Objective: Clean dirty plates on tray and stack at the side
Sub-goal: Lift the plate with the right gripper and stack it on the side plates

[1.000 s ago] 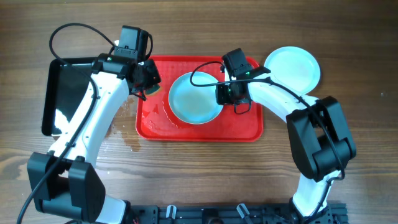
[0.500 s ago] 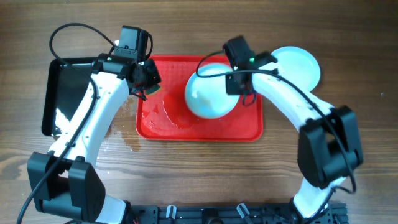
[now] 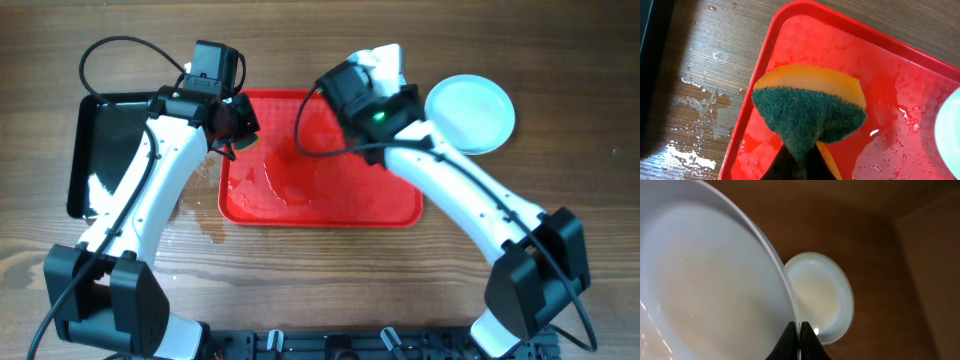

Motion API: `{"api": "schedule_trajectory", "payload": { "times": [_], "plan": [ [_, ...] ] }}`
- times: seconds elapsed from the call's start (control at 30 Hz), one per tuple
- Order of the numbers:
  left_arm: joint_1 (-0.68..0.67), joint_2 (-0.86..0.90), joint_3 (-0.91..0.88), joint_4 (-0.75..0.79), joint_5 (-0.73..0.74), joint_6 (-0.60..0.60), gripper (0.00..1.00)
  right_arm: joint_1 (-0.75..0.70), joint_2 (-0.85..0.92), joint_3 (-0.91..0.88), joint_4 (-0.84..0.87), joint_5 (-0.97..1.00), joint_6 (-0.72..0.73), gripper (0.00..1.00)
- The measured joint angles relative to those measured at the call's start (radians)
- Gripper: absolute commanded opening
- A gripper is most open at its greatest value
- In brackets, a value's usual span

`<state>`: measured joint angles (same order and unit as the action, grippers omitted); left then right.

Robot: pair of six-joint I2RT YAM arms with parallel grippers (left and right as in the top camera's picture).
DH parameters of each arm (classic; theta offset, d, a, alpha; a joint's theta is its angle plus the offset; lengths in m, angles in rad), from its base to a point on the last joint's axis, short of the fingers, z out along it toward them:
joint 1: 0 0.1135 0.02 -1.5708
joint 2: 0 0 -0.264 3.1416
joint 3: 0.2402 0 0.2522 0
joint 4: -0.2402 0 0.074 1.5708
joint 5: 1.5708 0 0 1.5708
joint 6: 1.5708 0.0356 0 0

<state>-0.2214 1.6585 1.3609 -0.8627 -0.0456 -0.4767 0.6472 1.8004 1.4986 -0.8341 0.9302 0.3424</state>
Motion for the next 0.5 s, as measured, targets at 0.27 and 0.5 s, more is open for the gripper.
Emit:
{"api": "schedule_trajectory", "payload": {
  "times": [0.27,0.5],
  "plan": [
    [0.0,0.0,0.0,0.003,0.0,0.0,0.04,0.127,0.0,0.0,0.057,0.244,-0.019,0.04],
    [0.0,0.0,0.0,0.002,0.0,0.0,0.04,0.14,0.0,0.0,0.058,0.287,-0.027,0.04]
  ]
}}
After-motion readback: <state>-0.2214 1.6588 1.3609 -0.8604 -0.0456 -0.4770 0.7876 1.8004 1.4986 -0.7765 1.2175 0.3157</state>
